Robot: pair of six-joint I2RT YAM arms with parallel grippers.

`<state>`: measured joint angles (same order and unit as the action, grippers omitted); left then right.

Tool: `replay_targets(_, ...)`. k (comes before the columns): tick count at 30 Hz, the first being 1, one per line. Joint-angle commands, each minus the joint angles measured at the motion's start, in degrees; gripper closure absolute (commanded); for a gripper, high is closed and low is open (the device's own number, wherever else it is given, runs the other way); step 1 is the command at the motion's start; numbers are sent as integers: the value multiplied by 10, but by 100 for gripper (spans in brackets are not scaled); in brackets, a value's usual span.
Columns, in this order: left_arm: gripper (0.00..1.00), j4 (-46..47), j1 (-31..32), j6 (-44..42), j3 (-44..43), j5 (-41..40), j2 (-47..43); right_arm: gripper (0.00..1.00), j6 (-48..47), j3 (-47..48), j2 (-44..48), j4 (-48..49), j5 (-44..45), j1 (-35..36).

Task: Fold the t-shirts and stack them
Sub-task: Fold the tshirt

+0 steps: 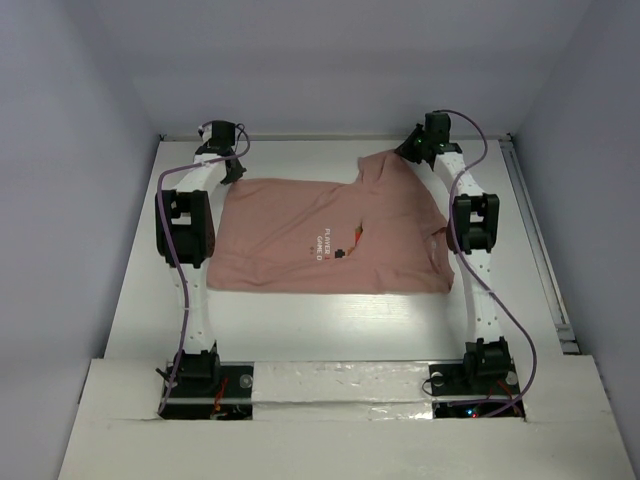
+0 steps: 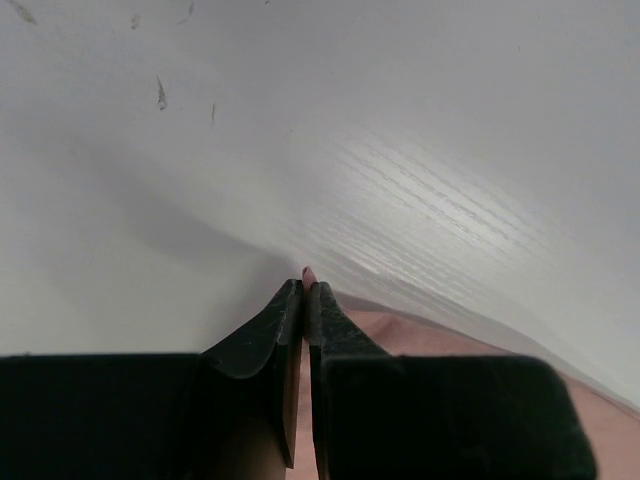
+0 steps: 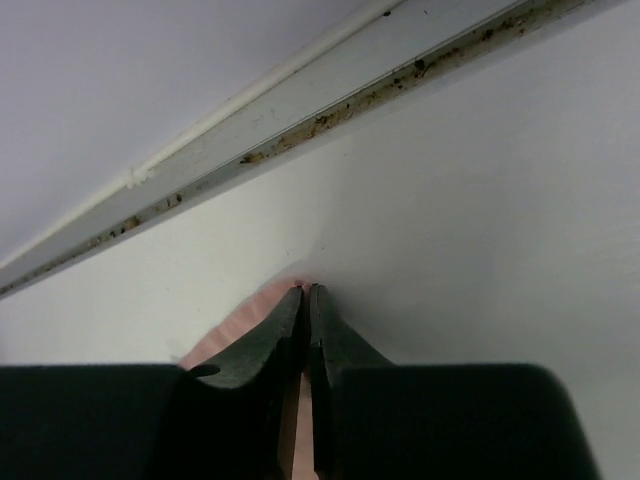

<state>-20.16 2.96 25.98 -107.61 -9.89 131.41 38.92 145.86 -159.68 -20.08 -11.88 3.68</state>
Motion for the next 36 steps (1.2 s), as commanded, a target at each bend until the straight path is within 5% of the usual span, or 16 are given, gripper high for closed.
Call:
replay_targets(1, 100, -9, 1, -1, -17, -1, 1, 91, 5, -10, -1, 21, -4, -7)
replay_targets(4, 100, -11, 1, 0, -20, 0, -1, 100, 16, -36, 22, 64, -9, -12)
replay_targets(11, 100, -22, 1, -4, -37, -3, -49, 100, -11, -93, 142, 83, -39, -17)
replay_targets(16, 100, -22, -4, -17, -9, 2, -92, 100, -28, -328, 310, 110, -62, -23)
replay_targets(23, 100, 25, -16, -26, 139, 8, -193, 100, -47, -585, 507, 124, -49, -23)
replay_targets(36, 100, 74, -56, -30, 327, 32, -305, 100, -48, -874, 753, 109, -39, -23)
